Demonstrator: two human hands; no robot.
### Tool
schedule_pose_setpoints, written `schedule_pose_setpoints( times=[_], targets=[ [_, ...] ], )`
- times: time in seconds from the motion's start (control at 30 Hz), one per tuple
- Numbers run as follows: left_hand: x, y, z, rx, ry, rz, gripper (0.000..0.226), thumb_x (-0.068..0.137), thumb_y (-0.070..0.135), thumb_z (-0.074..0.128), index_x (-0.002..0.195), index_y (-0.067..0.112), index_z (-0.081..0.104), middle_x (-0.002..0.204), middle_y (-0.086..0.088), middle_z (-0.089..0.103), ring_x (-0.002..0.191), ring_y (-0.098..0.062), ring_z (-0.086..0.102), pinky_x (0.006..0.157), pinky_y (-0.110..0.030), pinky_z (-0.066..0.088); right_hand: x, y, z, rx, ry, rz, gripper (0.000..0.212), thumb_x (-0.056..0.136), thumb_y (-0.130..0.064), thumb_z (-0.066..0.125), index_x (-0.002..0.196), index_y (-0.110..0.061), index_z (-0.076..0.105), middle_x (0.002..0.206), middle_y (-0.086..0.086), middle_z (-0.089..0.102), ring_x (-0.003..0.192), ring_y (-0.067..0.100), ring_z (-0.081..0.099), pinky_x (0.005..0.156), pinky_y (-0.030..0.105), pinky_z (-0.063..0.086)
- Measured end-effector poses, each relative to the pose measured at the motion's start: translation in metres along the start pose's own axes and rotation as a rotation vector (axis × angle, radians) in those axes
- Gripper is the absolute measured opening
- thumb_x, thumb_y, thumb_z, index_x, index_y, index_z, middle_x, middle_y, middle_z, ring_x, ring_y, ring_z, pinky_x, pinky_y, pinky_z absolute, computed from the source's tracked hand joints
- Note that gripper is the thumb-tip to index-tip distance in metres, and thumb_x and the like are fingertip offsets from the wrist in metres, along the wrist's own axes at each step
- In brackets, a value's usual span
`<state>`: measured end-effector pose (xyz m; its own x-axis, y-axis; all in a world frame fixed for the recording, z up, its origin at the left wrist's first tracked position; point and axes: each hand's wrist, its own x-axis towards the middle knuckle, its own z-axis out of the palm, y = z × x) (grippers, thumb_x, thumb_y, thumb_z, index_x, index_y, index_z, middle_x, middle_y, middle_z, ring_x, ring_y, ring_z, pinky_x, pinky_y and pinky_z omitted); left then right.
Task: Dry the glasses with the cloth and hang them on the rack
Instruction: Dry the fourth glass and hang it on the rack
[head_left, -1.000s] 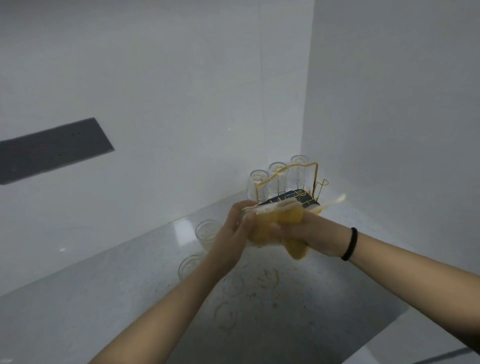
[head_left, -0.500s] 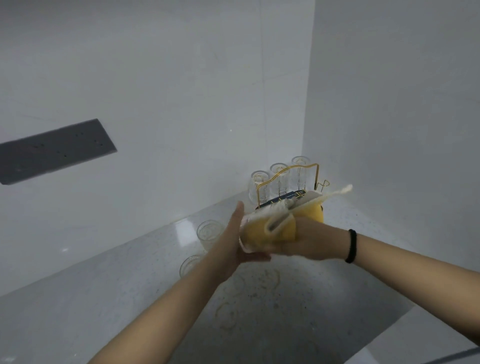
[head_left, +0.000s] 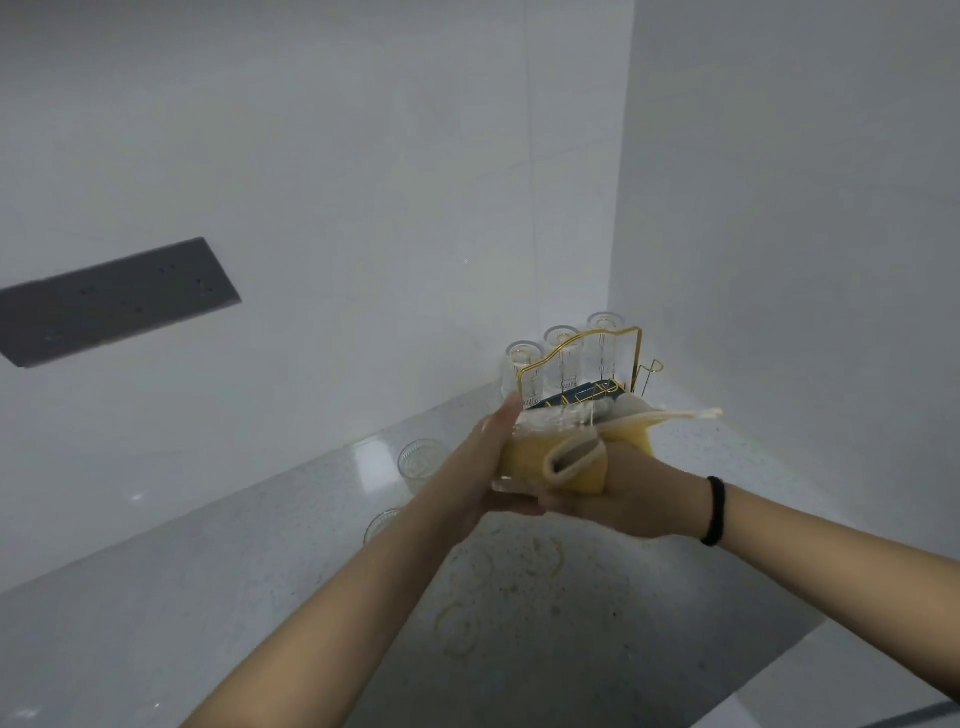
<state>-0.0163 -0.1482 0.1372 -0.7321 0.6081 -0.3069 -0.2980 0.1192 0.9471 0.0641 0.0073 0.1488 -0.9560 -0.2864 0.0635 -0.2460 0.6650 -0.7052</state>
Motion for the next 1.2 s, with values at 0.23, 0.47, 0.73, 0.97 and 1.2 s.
schedule_pose_setpoints(
  times=[0.23,0.47,0.73,0.97,1.2],
  targets=[
    [-0.003,-0.012,0.016,0.109,0.215,0.531,0.045,0.073,0.064,0.052,0.101,0.029,0.055,0.084,0.014,0.064,0.067,-0.009,0.064,0.046,-0.031,0.053,-0.005,-0.015,-0.024,0.629,-0.105,0.242,0.037,0.085,-0.023,0.054,0.121,-0.013,0.052,0.124,0.014,0.057,0.112,0.023,0.057,0.088,0.014,0.046],
    [-0.008,0.006,-0.001,0.017,-0.085,-0.076,0.068,0.076,0.074,0.055,0.114,0.018,0.063,0.093,-0.007,0.073,0.073,-0.02,0.071,0.062,-0.035,0.059,-0.007,-0.008,-0.014,-0.283,-0.133,-0.08,0.035,0.091,-0.04,0.047,0.119,-0.019,0.055,0.116,-0.004,0.061,0.104,0.01,0.056,0.093,0.018,0.042],
    [-0.01,-0.005,0.013,0.032,0.2,0.481,0.042,0.074,0.054,0.062,0.103,0.024,0.056,0.09,0.005,0.063,0.067,-0.01,0.066,0.047,-0.033,0.054,0.005,-0.014,-0.021,0.684,-0.136,0.056,0.029,0.079,-0.041,0.062,0.105,-0.029,0.058,0.1,-0.005,0.064,0.096,0.013,0.061,0.081,0.017,0.048],
    [-0.012,0.013,-0.004,-0.03,-0.064,-0.116,0.067,0.073,0.07,0.057,0.115,0.019,0.066,0.108,-0.009,0.073,0.087,-0.025,0.072,0.067,-0.04,0.059,-0.001,-0.003,0.001,-0.492,-0.088,-0.15,0.046,0.09,-0.047,0.045,0.13,-0.024,0.048,0.136,-0.005,0.049,0.123,0.008,0.043,0.107,0.022,0.029],
    [-0.016,-0.012,0.008,0.252,0.215,0.684,0.04,0.076,0.053,0.058,0.109,0.031,0.05,0.093,0.022,0.062,0.083,-0.008,0.062,0.069,-0.031,0.055,-0.001,-0.016,-0.02,0.965,-0.005,0.06,0.021,0.075,-0.034,0.065,0.095,-0.033,0.07,0.104,-0.007,0.069,0.105,0.012,0.062,0.095,0.029,0.049]
  ],
)
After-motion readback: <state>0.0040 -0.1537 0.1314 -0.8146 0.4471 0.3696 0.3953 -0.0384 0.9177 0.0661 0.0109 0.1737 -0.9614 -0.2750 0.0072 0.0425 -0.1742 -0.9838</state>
